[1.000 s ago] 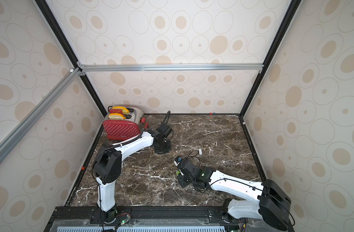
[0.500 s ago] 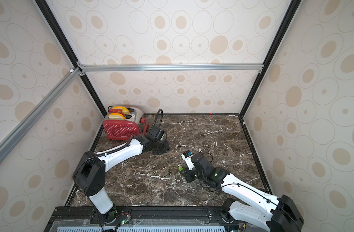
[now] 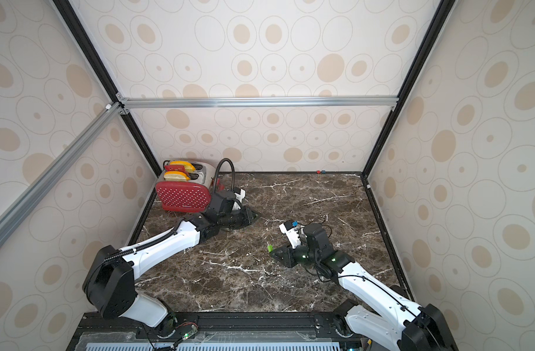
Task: Close the usb drive cover
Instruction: Pick up the cover from the center of the board.
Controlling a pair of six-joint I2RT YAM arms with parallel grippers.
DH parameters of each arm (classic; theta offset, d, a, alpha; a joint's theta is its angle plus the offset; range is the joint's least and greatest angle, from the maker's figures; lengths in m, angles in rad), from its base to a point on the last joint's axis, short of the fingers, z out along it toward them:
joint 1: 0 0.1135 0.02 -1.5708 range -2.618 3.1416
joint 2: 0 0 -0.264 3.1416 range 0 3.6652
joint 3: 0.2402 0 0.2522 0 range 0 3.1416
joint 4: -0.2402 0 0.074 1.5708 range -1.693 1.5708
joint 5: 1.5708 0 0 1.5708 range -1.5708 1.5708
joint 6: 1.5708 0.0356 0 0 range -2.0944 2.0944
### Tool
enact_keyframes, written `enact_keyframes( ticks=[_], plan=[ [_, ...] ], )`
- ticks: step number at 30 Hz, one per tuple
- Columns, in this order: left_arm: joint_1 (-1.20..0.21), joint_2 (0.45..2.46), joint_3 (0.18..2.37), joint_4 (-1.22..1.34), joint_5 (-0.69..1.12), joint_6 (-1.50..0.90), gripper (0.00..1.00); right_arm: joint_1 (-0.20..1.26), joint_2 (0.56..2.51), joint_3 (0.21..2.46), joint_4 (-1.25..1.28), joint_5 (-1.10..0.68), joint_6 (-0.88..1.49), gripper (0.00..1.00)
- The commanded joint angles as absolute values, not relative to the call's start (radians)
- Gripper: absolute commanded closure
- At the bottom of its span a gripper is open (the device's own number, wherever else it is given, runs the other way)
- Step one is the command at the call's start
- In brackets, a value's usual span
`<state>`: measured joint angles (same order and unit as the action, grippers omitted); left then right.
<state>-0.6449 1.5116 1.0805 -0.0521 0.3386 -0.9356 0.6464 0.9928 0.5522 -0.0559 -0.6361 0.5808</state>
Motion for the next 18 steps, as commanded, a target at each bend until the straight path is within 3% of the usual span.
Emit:
enact_keyframes(
  ticks=[1,18],
  plan=[
    [-0.634,1.477,1.04,0.061,0.395,-0.952,1.0,0.624,0.999,0.54,0.017,-0.756,0.602,1.0],
    [-0.591,1.405,0.808,0.584,0.551,-1.185,1.0,0.548,1.13,0.462,0.48,-0.986,0.83,1.0]
  ],
)
